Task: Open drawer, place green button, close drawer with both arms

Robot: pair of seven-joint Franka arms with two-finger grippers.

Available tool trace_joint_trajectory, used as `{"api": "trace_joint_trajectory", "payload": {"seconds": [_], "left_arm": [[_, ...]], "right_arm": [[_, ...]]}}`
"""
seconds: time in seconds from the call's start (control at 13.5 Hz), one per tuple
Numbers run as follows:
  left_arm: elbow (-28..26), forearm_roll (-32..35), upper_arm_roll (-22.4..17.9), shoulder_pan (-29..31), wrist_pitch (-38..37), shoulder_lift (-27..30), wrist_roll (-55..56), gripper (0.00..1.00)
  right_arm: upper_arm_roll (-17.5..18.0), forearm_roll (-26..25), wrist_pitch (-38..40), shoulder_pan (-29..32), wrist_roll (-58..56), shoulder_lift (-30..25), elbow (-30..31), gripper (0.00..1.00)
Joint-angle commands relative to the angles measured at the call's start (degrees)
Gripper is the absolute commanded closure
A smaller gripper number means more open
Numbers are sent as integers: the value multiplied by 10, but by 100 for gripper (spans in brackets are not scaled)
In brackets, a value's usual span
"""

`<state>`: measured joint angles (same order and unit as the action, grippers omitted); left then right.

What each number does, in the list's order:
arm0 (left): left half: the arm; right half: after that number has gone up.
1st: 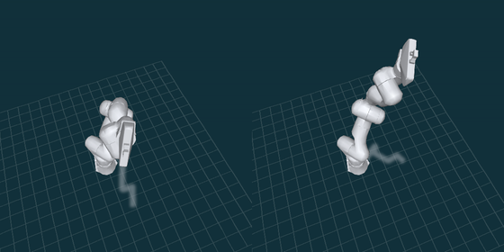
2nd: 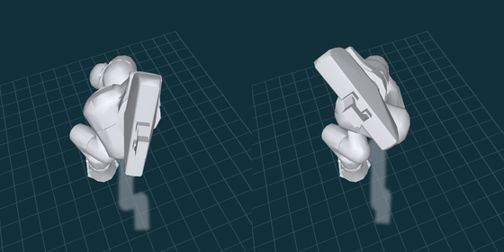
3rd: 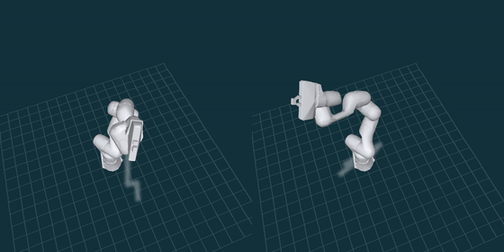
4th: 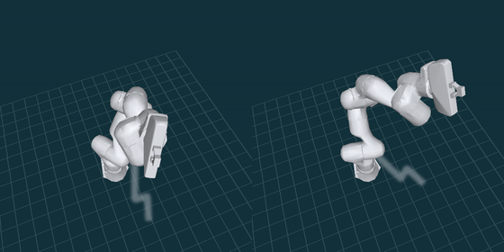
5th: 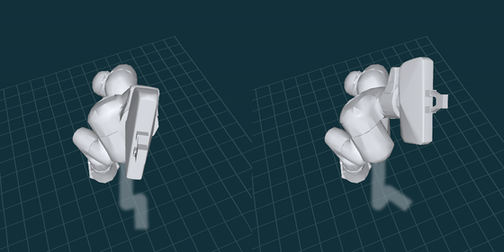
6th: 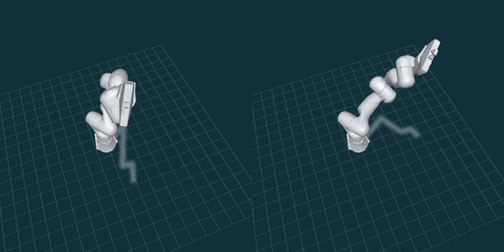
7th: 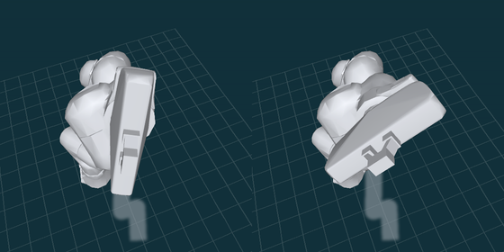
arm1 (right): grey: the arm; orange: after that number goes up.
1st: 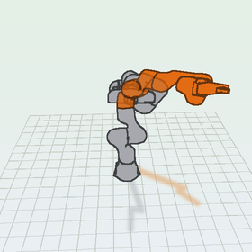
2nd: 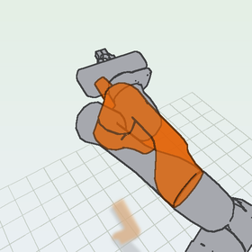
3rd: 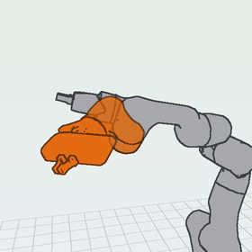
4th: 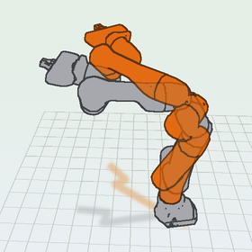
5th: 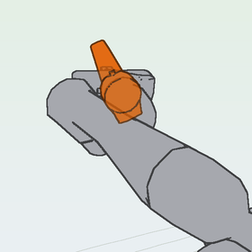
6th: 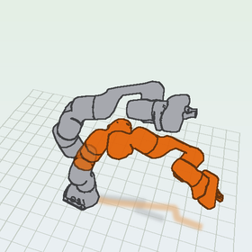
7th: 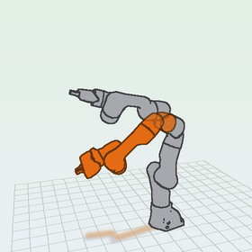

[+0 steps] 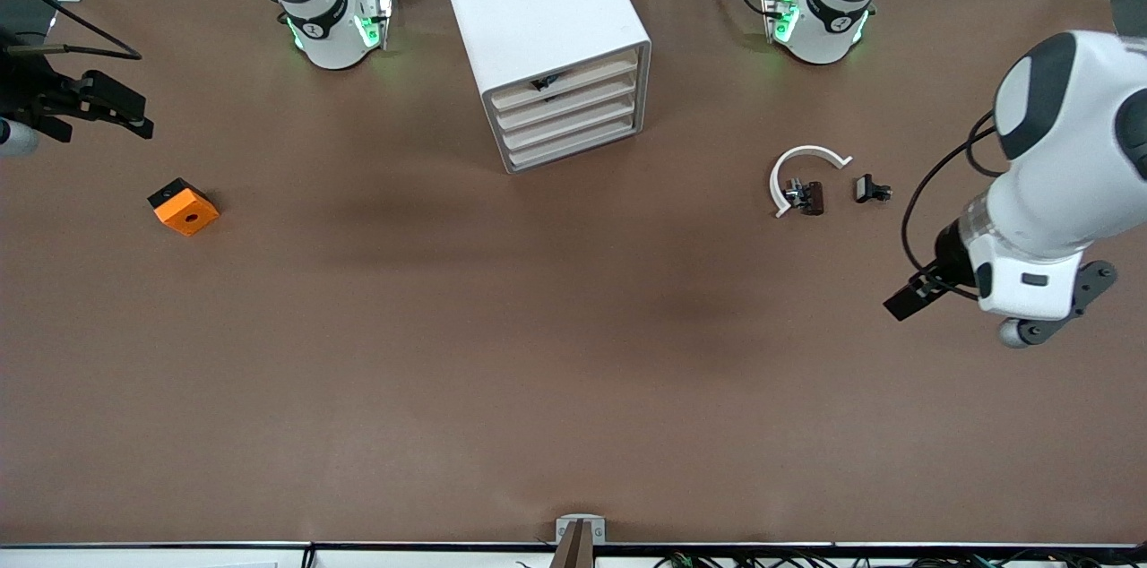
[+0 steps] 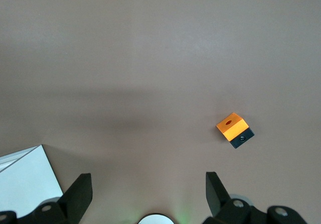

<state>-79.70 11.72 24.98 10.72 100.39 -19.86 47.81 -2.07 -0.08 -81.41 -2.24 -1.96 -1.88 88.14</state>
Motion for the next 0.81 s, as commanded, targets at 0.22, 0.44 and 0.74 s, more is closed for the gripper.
{"api": "trace_joint_trajectory", "payload": {"seconds": [0.22, 0.44, 0.74], "left_arm": [[-10, -2, 11, 39, -70, 88, -99, 0], [-26, -7, -18, 20, -124, 134, -217, 0], [-128, -108, -103, -5, -125, 247, -333, 0]], "right_arm": [[1, -5, 0, 0, -4, 1, -7, 0], [2, -7, 1, -3, -4, 0, -7, 0], [1, -9, 0, -3, -4, 1, -7, 0]]}}
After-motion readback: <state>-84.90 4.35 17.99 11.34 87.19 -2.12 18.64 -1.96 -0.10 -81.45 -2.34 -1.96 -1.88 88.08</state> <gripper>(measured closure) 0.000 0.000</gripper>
